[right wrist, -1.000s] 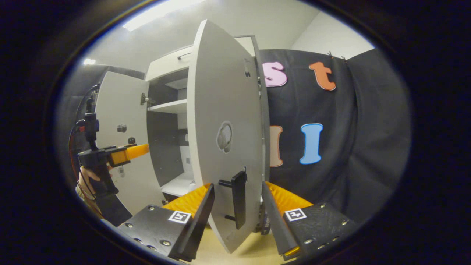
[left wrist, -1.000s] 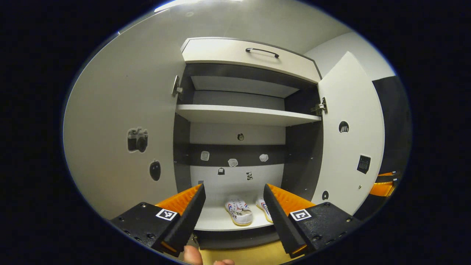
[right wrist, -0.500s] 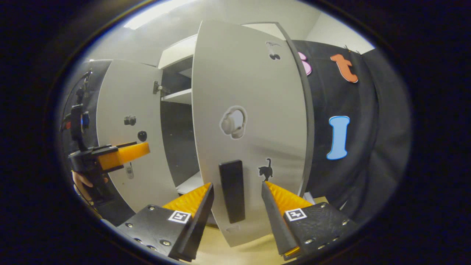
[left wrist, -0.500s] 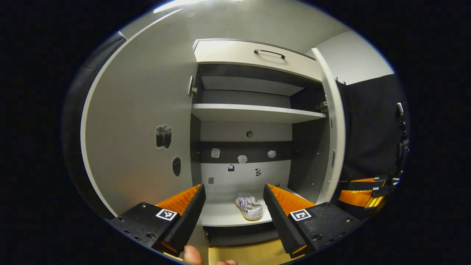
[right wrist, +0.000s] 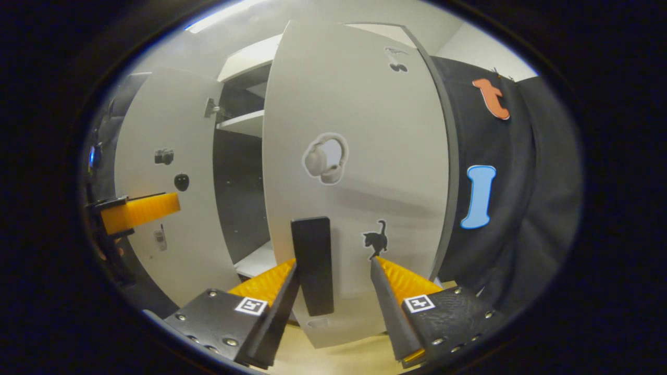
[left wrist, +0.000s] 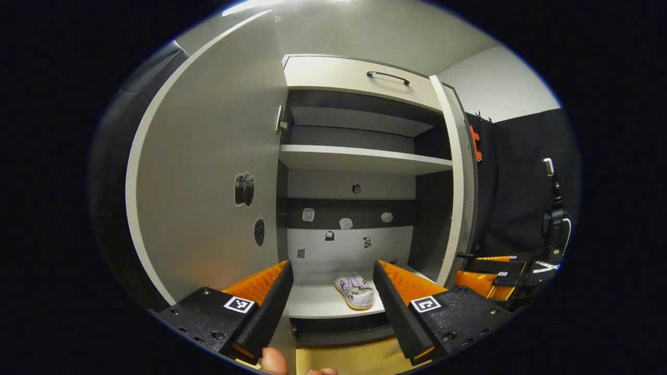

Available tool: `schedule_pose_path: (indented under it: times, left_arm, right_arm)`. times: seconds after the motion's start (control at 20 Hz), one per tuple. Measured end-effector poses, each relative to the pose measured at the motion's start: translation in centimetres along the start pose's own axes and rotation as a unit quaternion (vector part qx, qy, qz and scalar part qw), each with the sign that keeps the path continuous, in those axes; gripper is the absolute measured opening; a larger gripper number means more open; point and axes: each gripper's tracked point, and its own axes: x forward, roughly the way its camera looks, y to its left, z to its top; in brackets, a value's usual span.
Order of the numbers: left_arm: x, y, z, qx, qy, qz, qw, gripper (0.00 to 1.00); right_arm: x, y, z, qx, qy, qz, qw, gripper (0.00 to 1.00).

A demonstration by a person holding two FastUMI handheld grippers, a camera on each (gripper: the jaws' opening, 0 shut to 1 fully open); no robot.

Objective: Grab one shoe with the right hand and put it into the shoe cabinet, grab the other shoe with the left hand and put it into the shoe cabinet; then close the right door with the right hand and the left door with the left hand.

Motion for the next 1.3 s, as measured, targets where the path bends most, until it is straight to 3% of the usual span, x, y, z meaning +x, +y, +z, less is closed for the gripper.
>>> schedule_pose_path:
  times: [0.05,0.35,0.95,1.3]
  left_arm:
    - [-0.1,0.0,0.0,0.000,0.000,0.000,1.000,0.93]
    - [0.1,0.1,0.1,0.000,-0.002,-0.002,1.000,0.93]
    - [-0.3,-0.5,1.4,0.004,-0.013,-0.013,1.000,0.94]
    - [-2.7,-3.0,2.9,-0.009,-0.014,-0.038,0.999,0.92]
  right_arm:
    - [0.4,0.1,0.0,0.002,-0.001,0.002,1.000,0.83]
    - [2.1,0.7,0.2,0.002,-0.017,0.001,1.000,0.85]
    - [3.8,1.1,0.4,0.008,-0.029,0.004,1.000,0.84]
    - [3.8,1.2,0.5,0.006,-0.033,0.006,0.999,0.84]
